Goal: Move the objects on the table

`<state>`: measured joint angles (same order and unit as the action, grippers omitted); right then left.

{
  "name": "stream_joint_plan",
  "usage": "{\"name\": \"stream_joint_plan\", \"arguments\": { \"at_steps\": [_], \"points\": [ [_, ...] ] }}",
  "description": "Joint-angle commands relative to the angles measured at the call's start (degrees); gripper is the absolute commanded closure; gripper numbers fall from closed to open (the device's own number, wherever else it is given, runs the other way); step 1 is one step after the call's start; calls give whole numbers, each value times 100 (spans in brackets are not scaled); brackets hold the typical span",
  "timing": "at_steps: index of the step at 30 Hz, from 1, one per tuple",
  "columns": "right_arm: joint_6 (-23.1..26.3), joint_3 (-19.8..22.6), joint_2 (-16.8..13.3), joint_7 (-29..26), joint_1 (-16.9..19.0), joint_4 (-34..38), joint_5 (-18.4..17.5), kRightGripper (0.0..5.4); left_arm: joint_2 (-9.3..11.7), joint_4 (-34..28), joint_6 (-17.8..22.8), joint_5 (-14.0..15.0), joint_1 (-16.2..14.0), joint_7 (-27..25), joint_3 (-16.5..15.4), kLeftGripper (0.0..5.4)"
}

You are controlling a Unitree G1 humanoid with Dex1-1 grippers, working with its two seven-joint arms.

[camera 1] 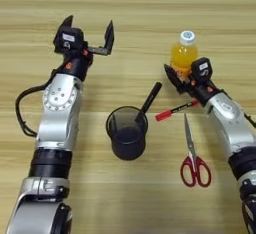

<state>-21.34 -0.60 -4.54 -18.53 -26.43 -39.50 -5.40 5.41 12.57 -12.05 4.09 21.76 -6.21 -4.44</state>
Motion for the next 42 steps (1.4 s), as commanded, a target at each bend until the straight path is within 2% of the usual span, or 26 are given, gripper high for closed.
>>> {"name": "stream_joint_plan", "arguments": {
  "at_steps": [1, 10, 23, 40, 42],
  "points": [
    [-578, 177, 213, 458, -328, -502, 93, 197, -41, 467, -360, -187, 94, 187, -4, 0],
    [-1162, 369, 437, 1202, -669, -1576, 276, 197, -138, 1022, -755, -157, 221, 419, -60, 0],
    [-1135, 615, 370, 1400, -939, -2633, 318, 197, -125, 1556, -1194, -214, 313, 513, -68, 0],
    [-1357, 602, 333, 1508, -910, -2949, 561, 197, -171, 1726, -1370, -205, 369, 544, -56, 0],
    [-1367, 599, 339, 1506, -909, -2953, 572, 156, -165, 1733, -1379, -206, 371, 542, -57, 0]
  ]
}}
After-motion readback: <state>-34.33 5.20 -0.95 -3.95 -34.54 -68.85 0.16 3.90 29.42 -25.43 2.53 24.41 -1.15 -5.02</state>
